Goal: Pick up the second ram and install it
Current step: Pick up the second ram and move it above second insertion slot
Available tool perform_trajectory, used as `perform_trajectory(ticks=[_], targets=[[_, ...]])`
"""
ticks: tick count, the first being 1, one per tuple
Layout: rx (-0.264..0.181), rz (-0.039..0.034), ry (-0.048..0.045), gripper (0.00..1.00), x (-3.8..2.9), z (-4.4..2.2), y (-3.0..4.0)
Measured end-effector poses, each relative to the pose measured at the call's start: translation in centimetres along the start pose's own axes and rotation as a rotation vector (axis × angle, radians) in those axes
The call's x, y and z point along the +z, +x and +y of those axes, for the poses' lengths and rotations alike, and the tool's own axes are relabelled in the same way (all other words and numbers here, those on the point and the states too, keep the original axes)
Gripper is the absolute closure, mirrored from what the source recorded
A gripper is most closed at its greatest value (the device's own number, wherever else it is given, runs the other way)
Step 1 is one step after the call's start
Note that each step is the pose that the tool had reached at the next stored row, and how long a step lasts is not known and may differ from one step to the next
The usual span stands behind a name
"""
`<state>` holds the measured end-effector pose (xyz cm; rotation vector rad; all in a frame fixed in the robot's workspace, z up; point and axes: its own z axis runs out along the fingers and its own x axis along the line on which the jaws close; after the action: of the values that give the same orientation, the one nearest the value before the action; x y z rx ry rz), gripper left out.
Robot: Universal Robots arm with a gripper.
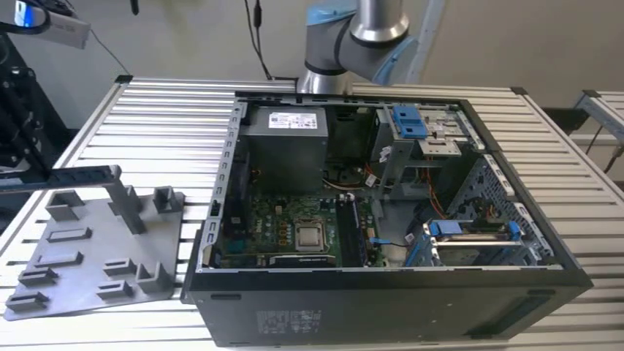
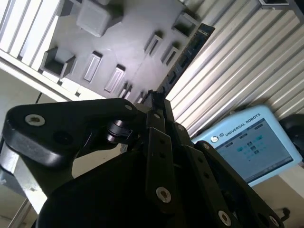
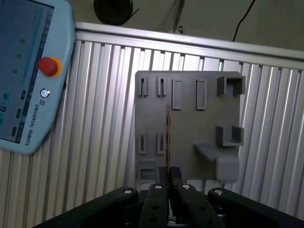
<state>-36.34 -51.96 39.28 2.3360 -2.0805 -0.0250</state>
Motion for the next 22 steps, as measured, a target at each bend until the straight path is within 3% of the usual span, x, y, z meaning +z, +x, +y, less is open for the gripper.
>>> perform_trajectory(ticks=[22], targets=[[0.0, 0.0095, -0.0011, 0.86, -0.12, -5.79, 0.16]])
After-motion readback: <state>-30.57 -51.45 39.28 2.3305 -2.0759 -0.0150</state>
